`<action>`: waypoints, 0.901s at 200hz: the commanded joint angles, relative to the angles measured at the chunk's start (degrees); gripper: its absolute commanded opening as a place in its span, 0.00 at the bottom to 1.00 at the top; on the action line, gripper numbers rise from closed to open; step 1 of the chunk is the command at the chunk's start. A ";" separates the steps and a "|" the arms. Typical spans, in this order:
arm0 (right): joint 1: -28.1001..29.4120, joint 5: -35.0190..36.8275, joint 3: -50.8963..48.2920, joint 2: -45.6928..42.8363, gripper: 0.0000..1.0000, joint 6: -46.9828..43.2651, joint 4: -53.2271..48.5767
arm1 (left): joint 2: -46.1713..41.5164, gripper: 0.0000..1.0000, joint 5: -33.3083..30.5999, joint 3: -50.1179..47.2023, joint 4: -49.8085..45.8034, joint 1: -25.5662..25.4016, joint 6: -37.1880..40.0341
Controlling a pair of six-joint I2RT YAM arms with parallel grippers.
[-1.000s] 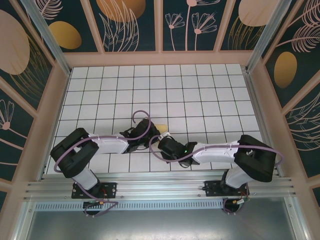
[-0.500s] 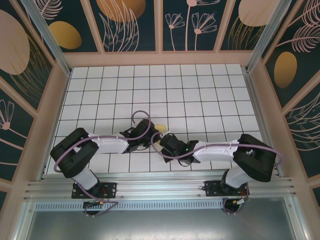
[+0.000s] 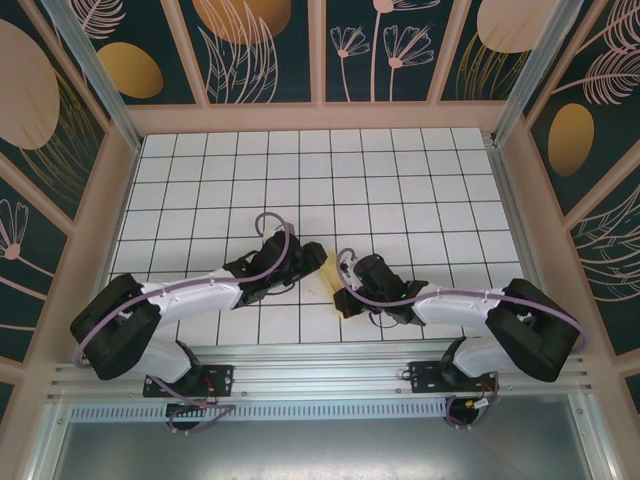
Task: Fold a paper plane with a square sheet of paper (pick it up from the middle)
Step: Perform the fifth fold on the wing at the bottom-center of the table.
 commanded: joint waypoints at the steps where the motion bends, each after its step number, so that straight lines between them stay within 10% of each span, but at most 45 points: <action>1: -2.74 -8.71 -1.79 -1.78 0.00 1.89 5.26 | -3.90 0.53 -2.46 -2.70 -0.30 -0.07 1.07; 77: -7.55 -13.85 -4.45 4.29 0.00 6.81 11.90 | 0.47 0.31 7.65 -5.15 10.72 -0.90 2.45; 180: -13.93 -21.68 -9.71 7.54 0.00 14.66 22.23 | 9.95 0.29 13.76 -3.11 19.27 -2.34 2.17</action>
